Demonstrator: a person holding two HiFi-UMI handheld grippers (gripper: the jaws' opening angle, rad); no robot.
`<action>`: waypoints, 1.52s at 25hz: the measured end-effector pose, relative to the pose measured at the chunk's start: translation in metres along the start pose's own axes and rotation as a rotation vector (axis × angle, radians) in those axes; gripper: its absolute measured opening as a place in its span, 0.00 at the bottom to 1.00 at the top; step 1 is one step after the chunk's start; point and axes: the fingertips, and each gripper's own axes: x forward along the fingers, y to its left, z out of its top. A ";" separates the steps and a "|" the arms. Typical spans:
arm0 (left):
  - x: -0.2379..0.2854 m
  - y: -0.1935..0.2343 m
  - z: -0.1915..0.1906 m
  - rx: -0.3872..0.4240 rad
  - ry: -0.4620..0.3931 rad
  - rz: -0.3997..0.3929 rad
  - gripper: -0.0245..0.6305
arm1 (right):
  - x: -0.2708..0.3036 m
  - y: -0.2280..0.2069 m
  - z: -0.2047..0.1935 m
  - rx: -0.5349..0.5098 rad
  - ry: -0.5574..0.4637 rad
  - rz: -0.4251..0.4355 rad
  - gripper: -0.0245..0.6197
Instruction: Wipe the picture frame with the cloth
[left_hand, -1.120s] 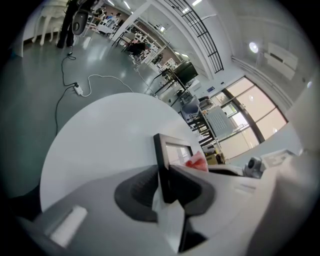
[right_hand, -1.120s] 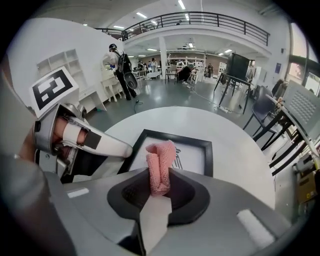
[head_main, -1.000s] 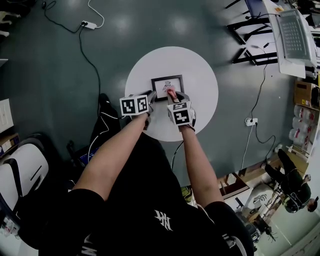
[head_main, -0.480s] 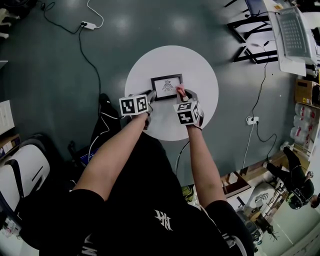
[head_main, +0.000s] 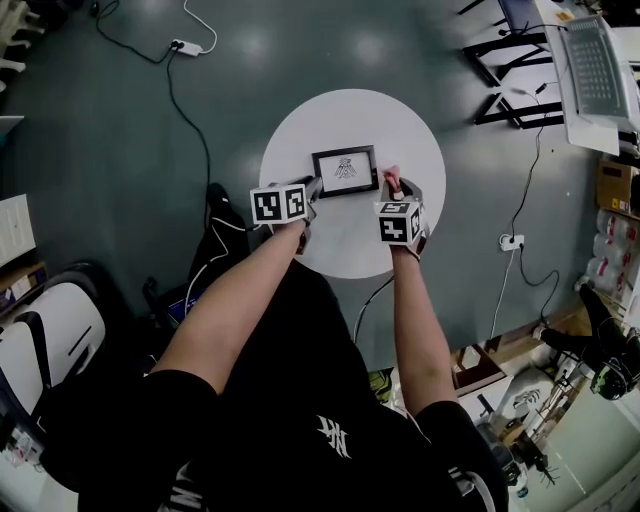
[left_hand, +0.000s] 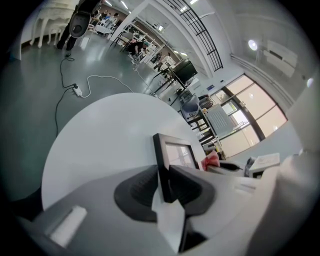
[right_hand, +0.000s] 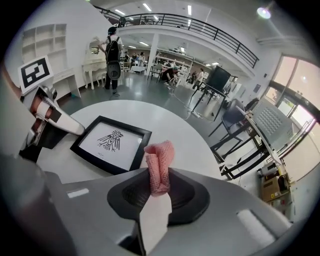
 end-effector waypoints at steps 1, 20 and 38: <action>0.000 0.001 0.000 0.010 0.015 0.002 0.15 | -0.005 -0.002 0.003 0.010 -0.014 0.002 0.16; -0.154 -0.216 0.136 0.805 0.107 -0.658 0.04 | -0.219 0.011 0.200 0.230 -0.699 0.294 0.16; -0.386 -0.245 0.223 1.156 -0.137 -0.959 0.04 | -0.435 0.058 0.224 0.500 -1.136 0.415 0.17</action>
